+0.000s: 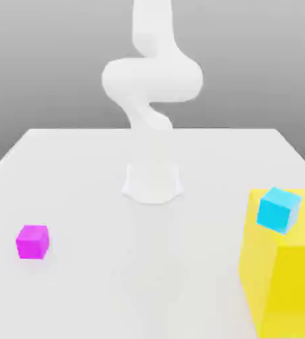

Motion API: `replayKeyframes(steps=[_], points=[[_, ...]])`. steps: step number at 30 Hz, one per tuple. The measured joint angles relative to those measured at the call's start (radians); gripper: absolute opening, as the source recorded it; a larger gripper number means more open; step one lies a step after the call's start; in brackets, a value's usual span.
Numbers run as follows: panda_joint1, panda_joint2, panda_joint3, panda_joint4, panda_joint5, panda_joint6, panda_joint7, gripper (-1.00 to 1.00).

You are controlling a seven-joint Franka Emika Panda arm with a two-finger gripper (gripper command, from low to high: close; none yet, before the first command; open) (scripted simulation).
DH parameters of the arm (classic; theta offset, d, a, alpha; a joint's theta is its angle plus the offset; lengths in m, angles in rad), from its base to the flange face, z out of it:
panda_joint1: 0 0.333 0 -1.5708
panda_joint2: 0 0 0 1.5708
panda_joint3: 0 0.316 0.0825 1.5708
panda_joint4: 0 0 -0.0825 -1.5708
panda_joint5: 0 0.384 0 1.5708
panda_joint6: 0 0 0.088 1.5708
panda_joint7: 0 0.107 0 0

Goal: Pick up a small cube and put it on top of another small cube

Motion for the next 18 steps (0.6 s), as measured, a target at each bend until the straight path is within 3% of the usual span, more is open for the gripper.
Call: replayKeyframes(steps=[9, 18], points=[[-0.258, 0.286, -0.019, -0.165, -0.058, 0.177, 0.311, 0.00], [-0.452, 0.565, -0.110, -0.326, -0.076, 0.352, 0.590, 0.00]])
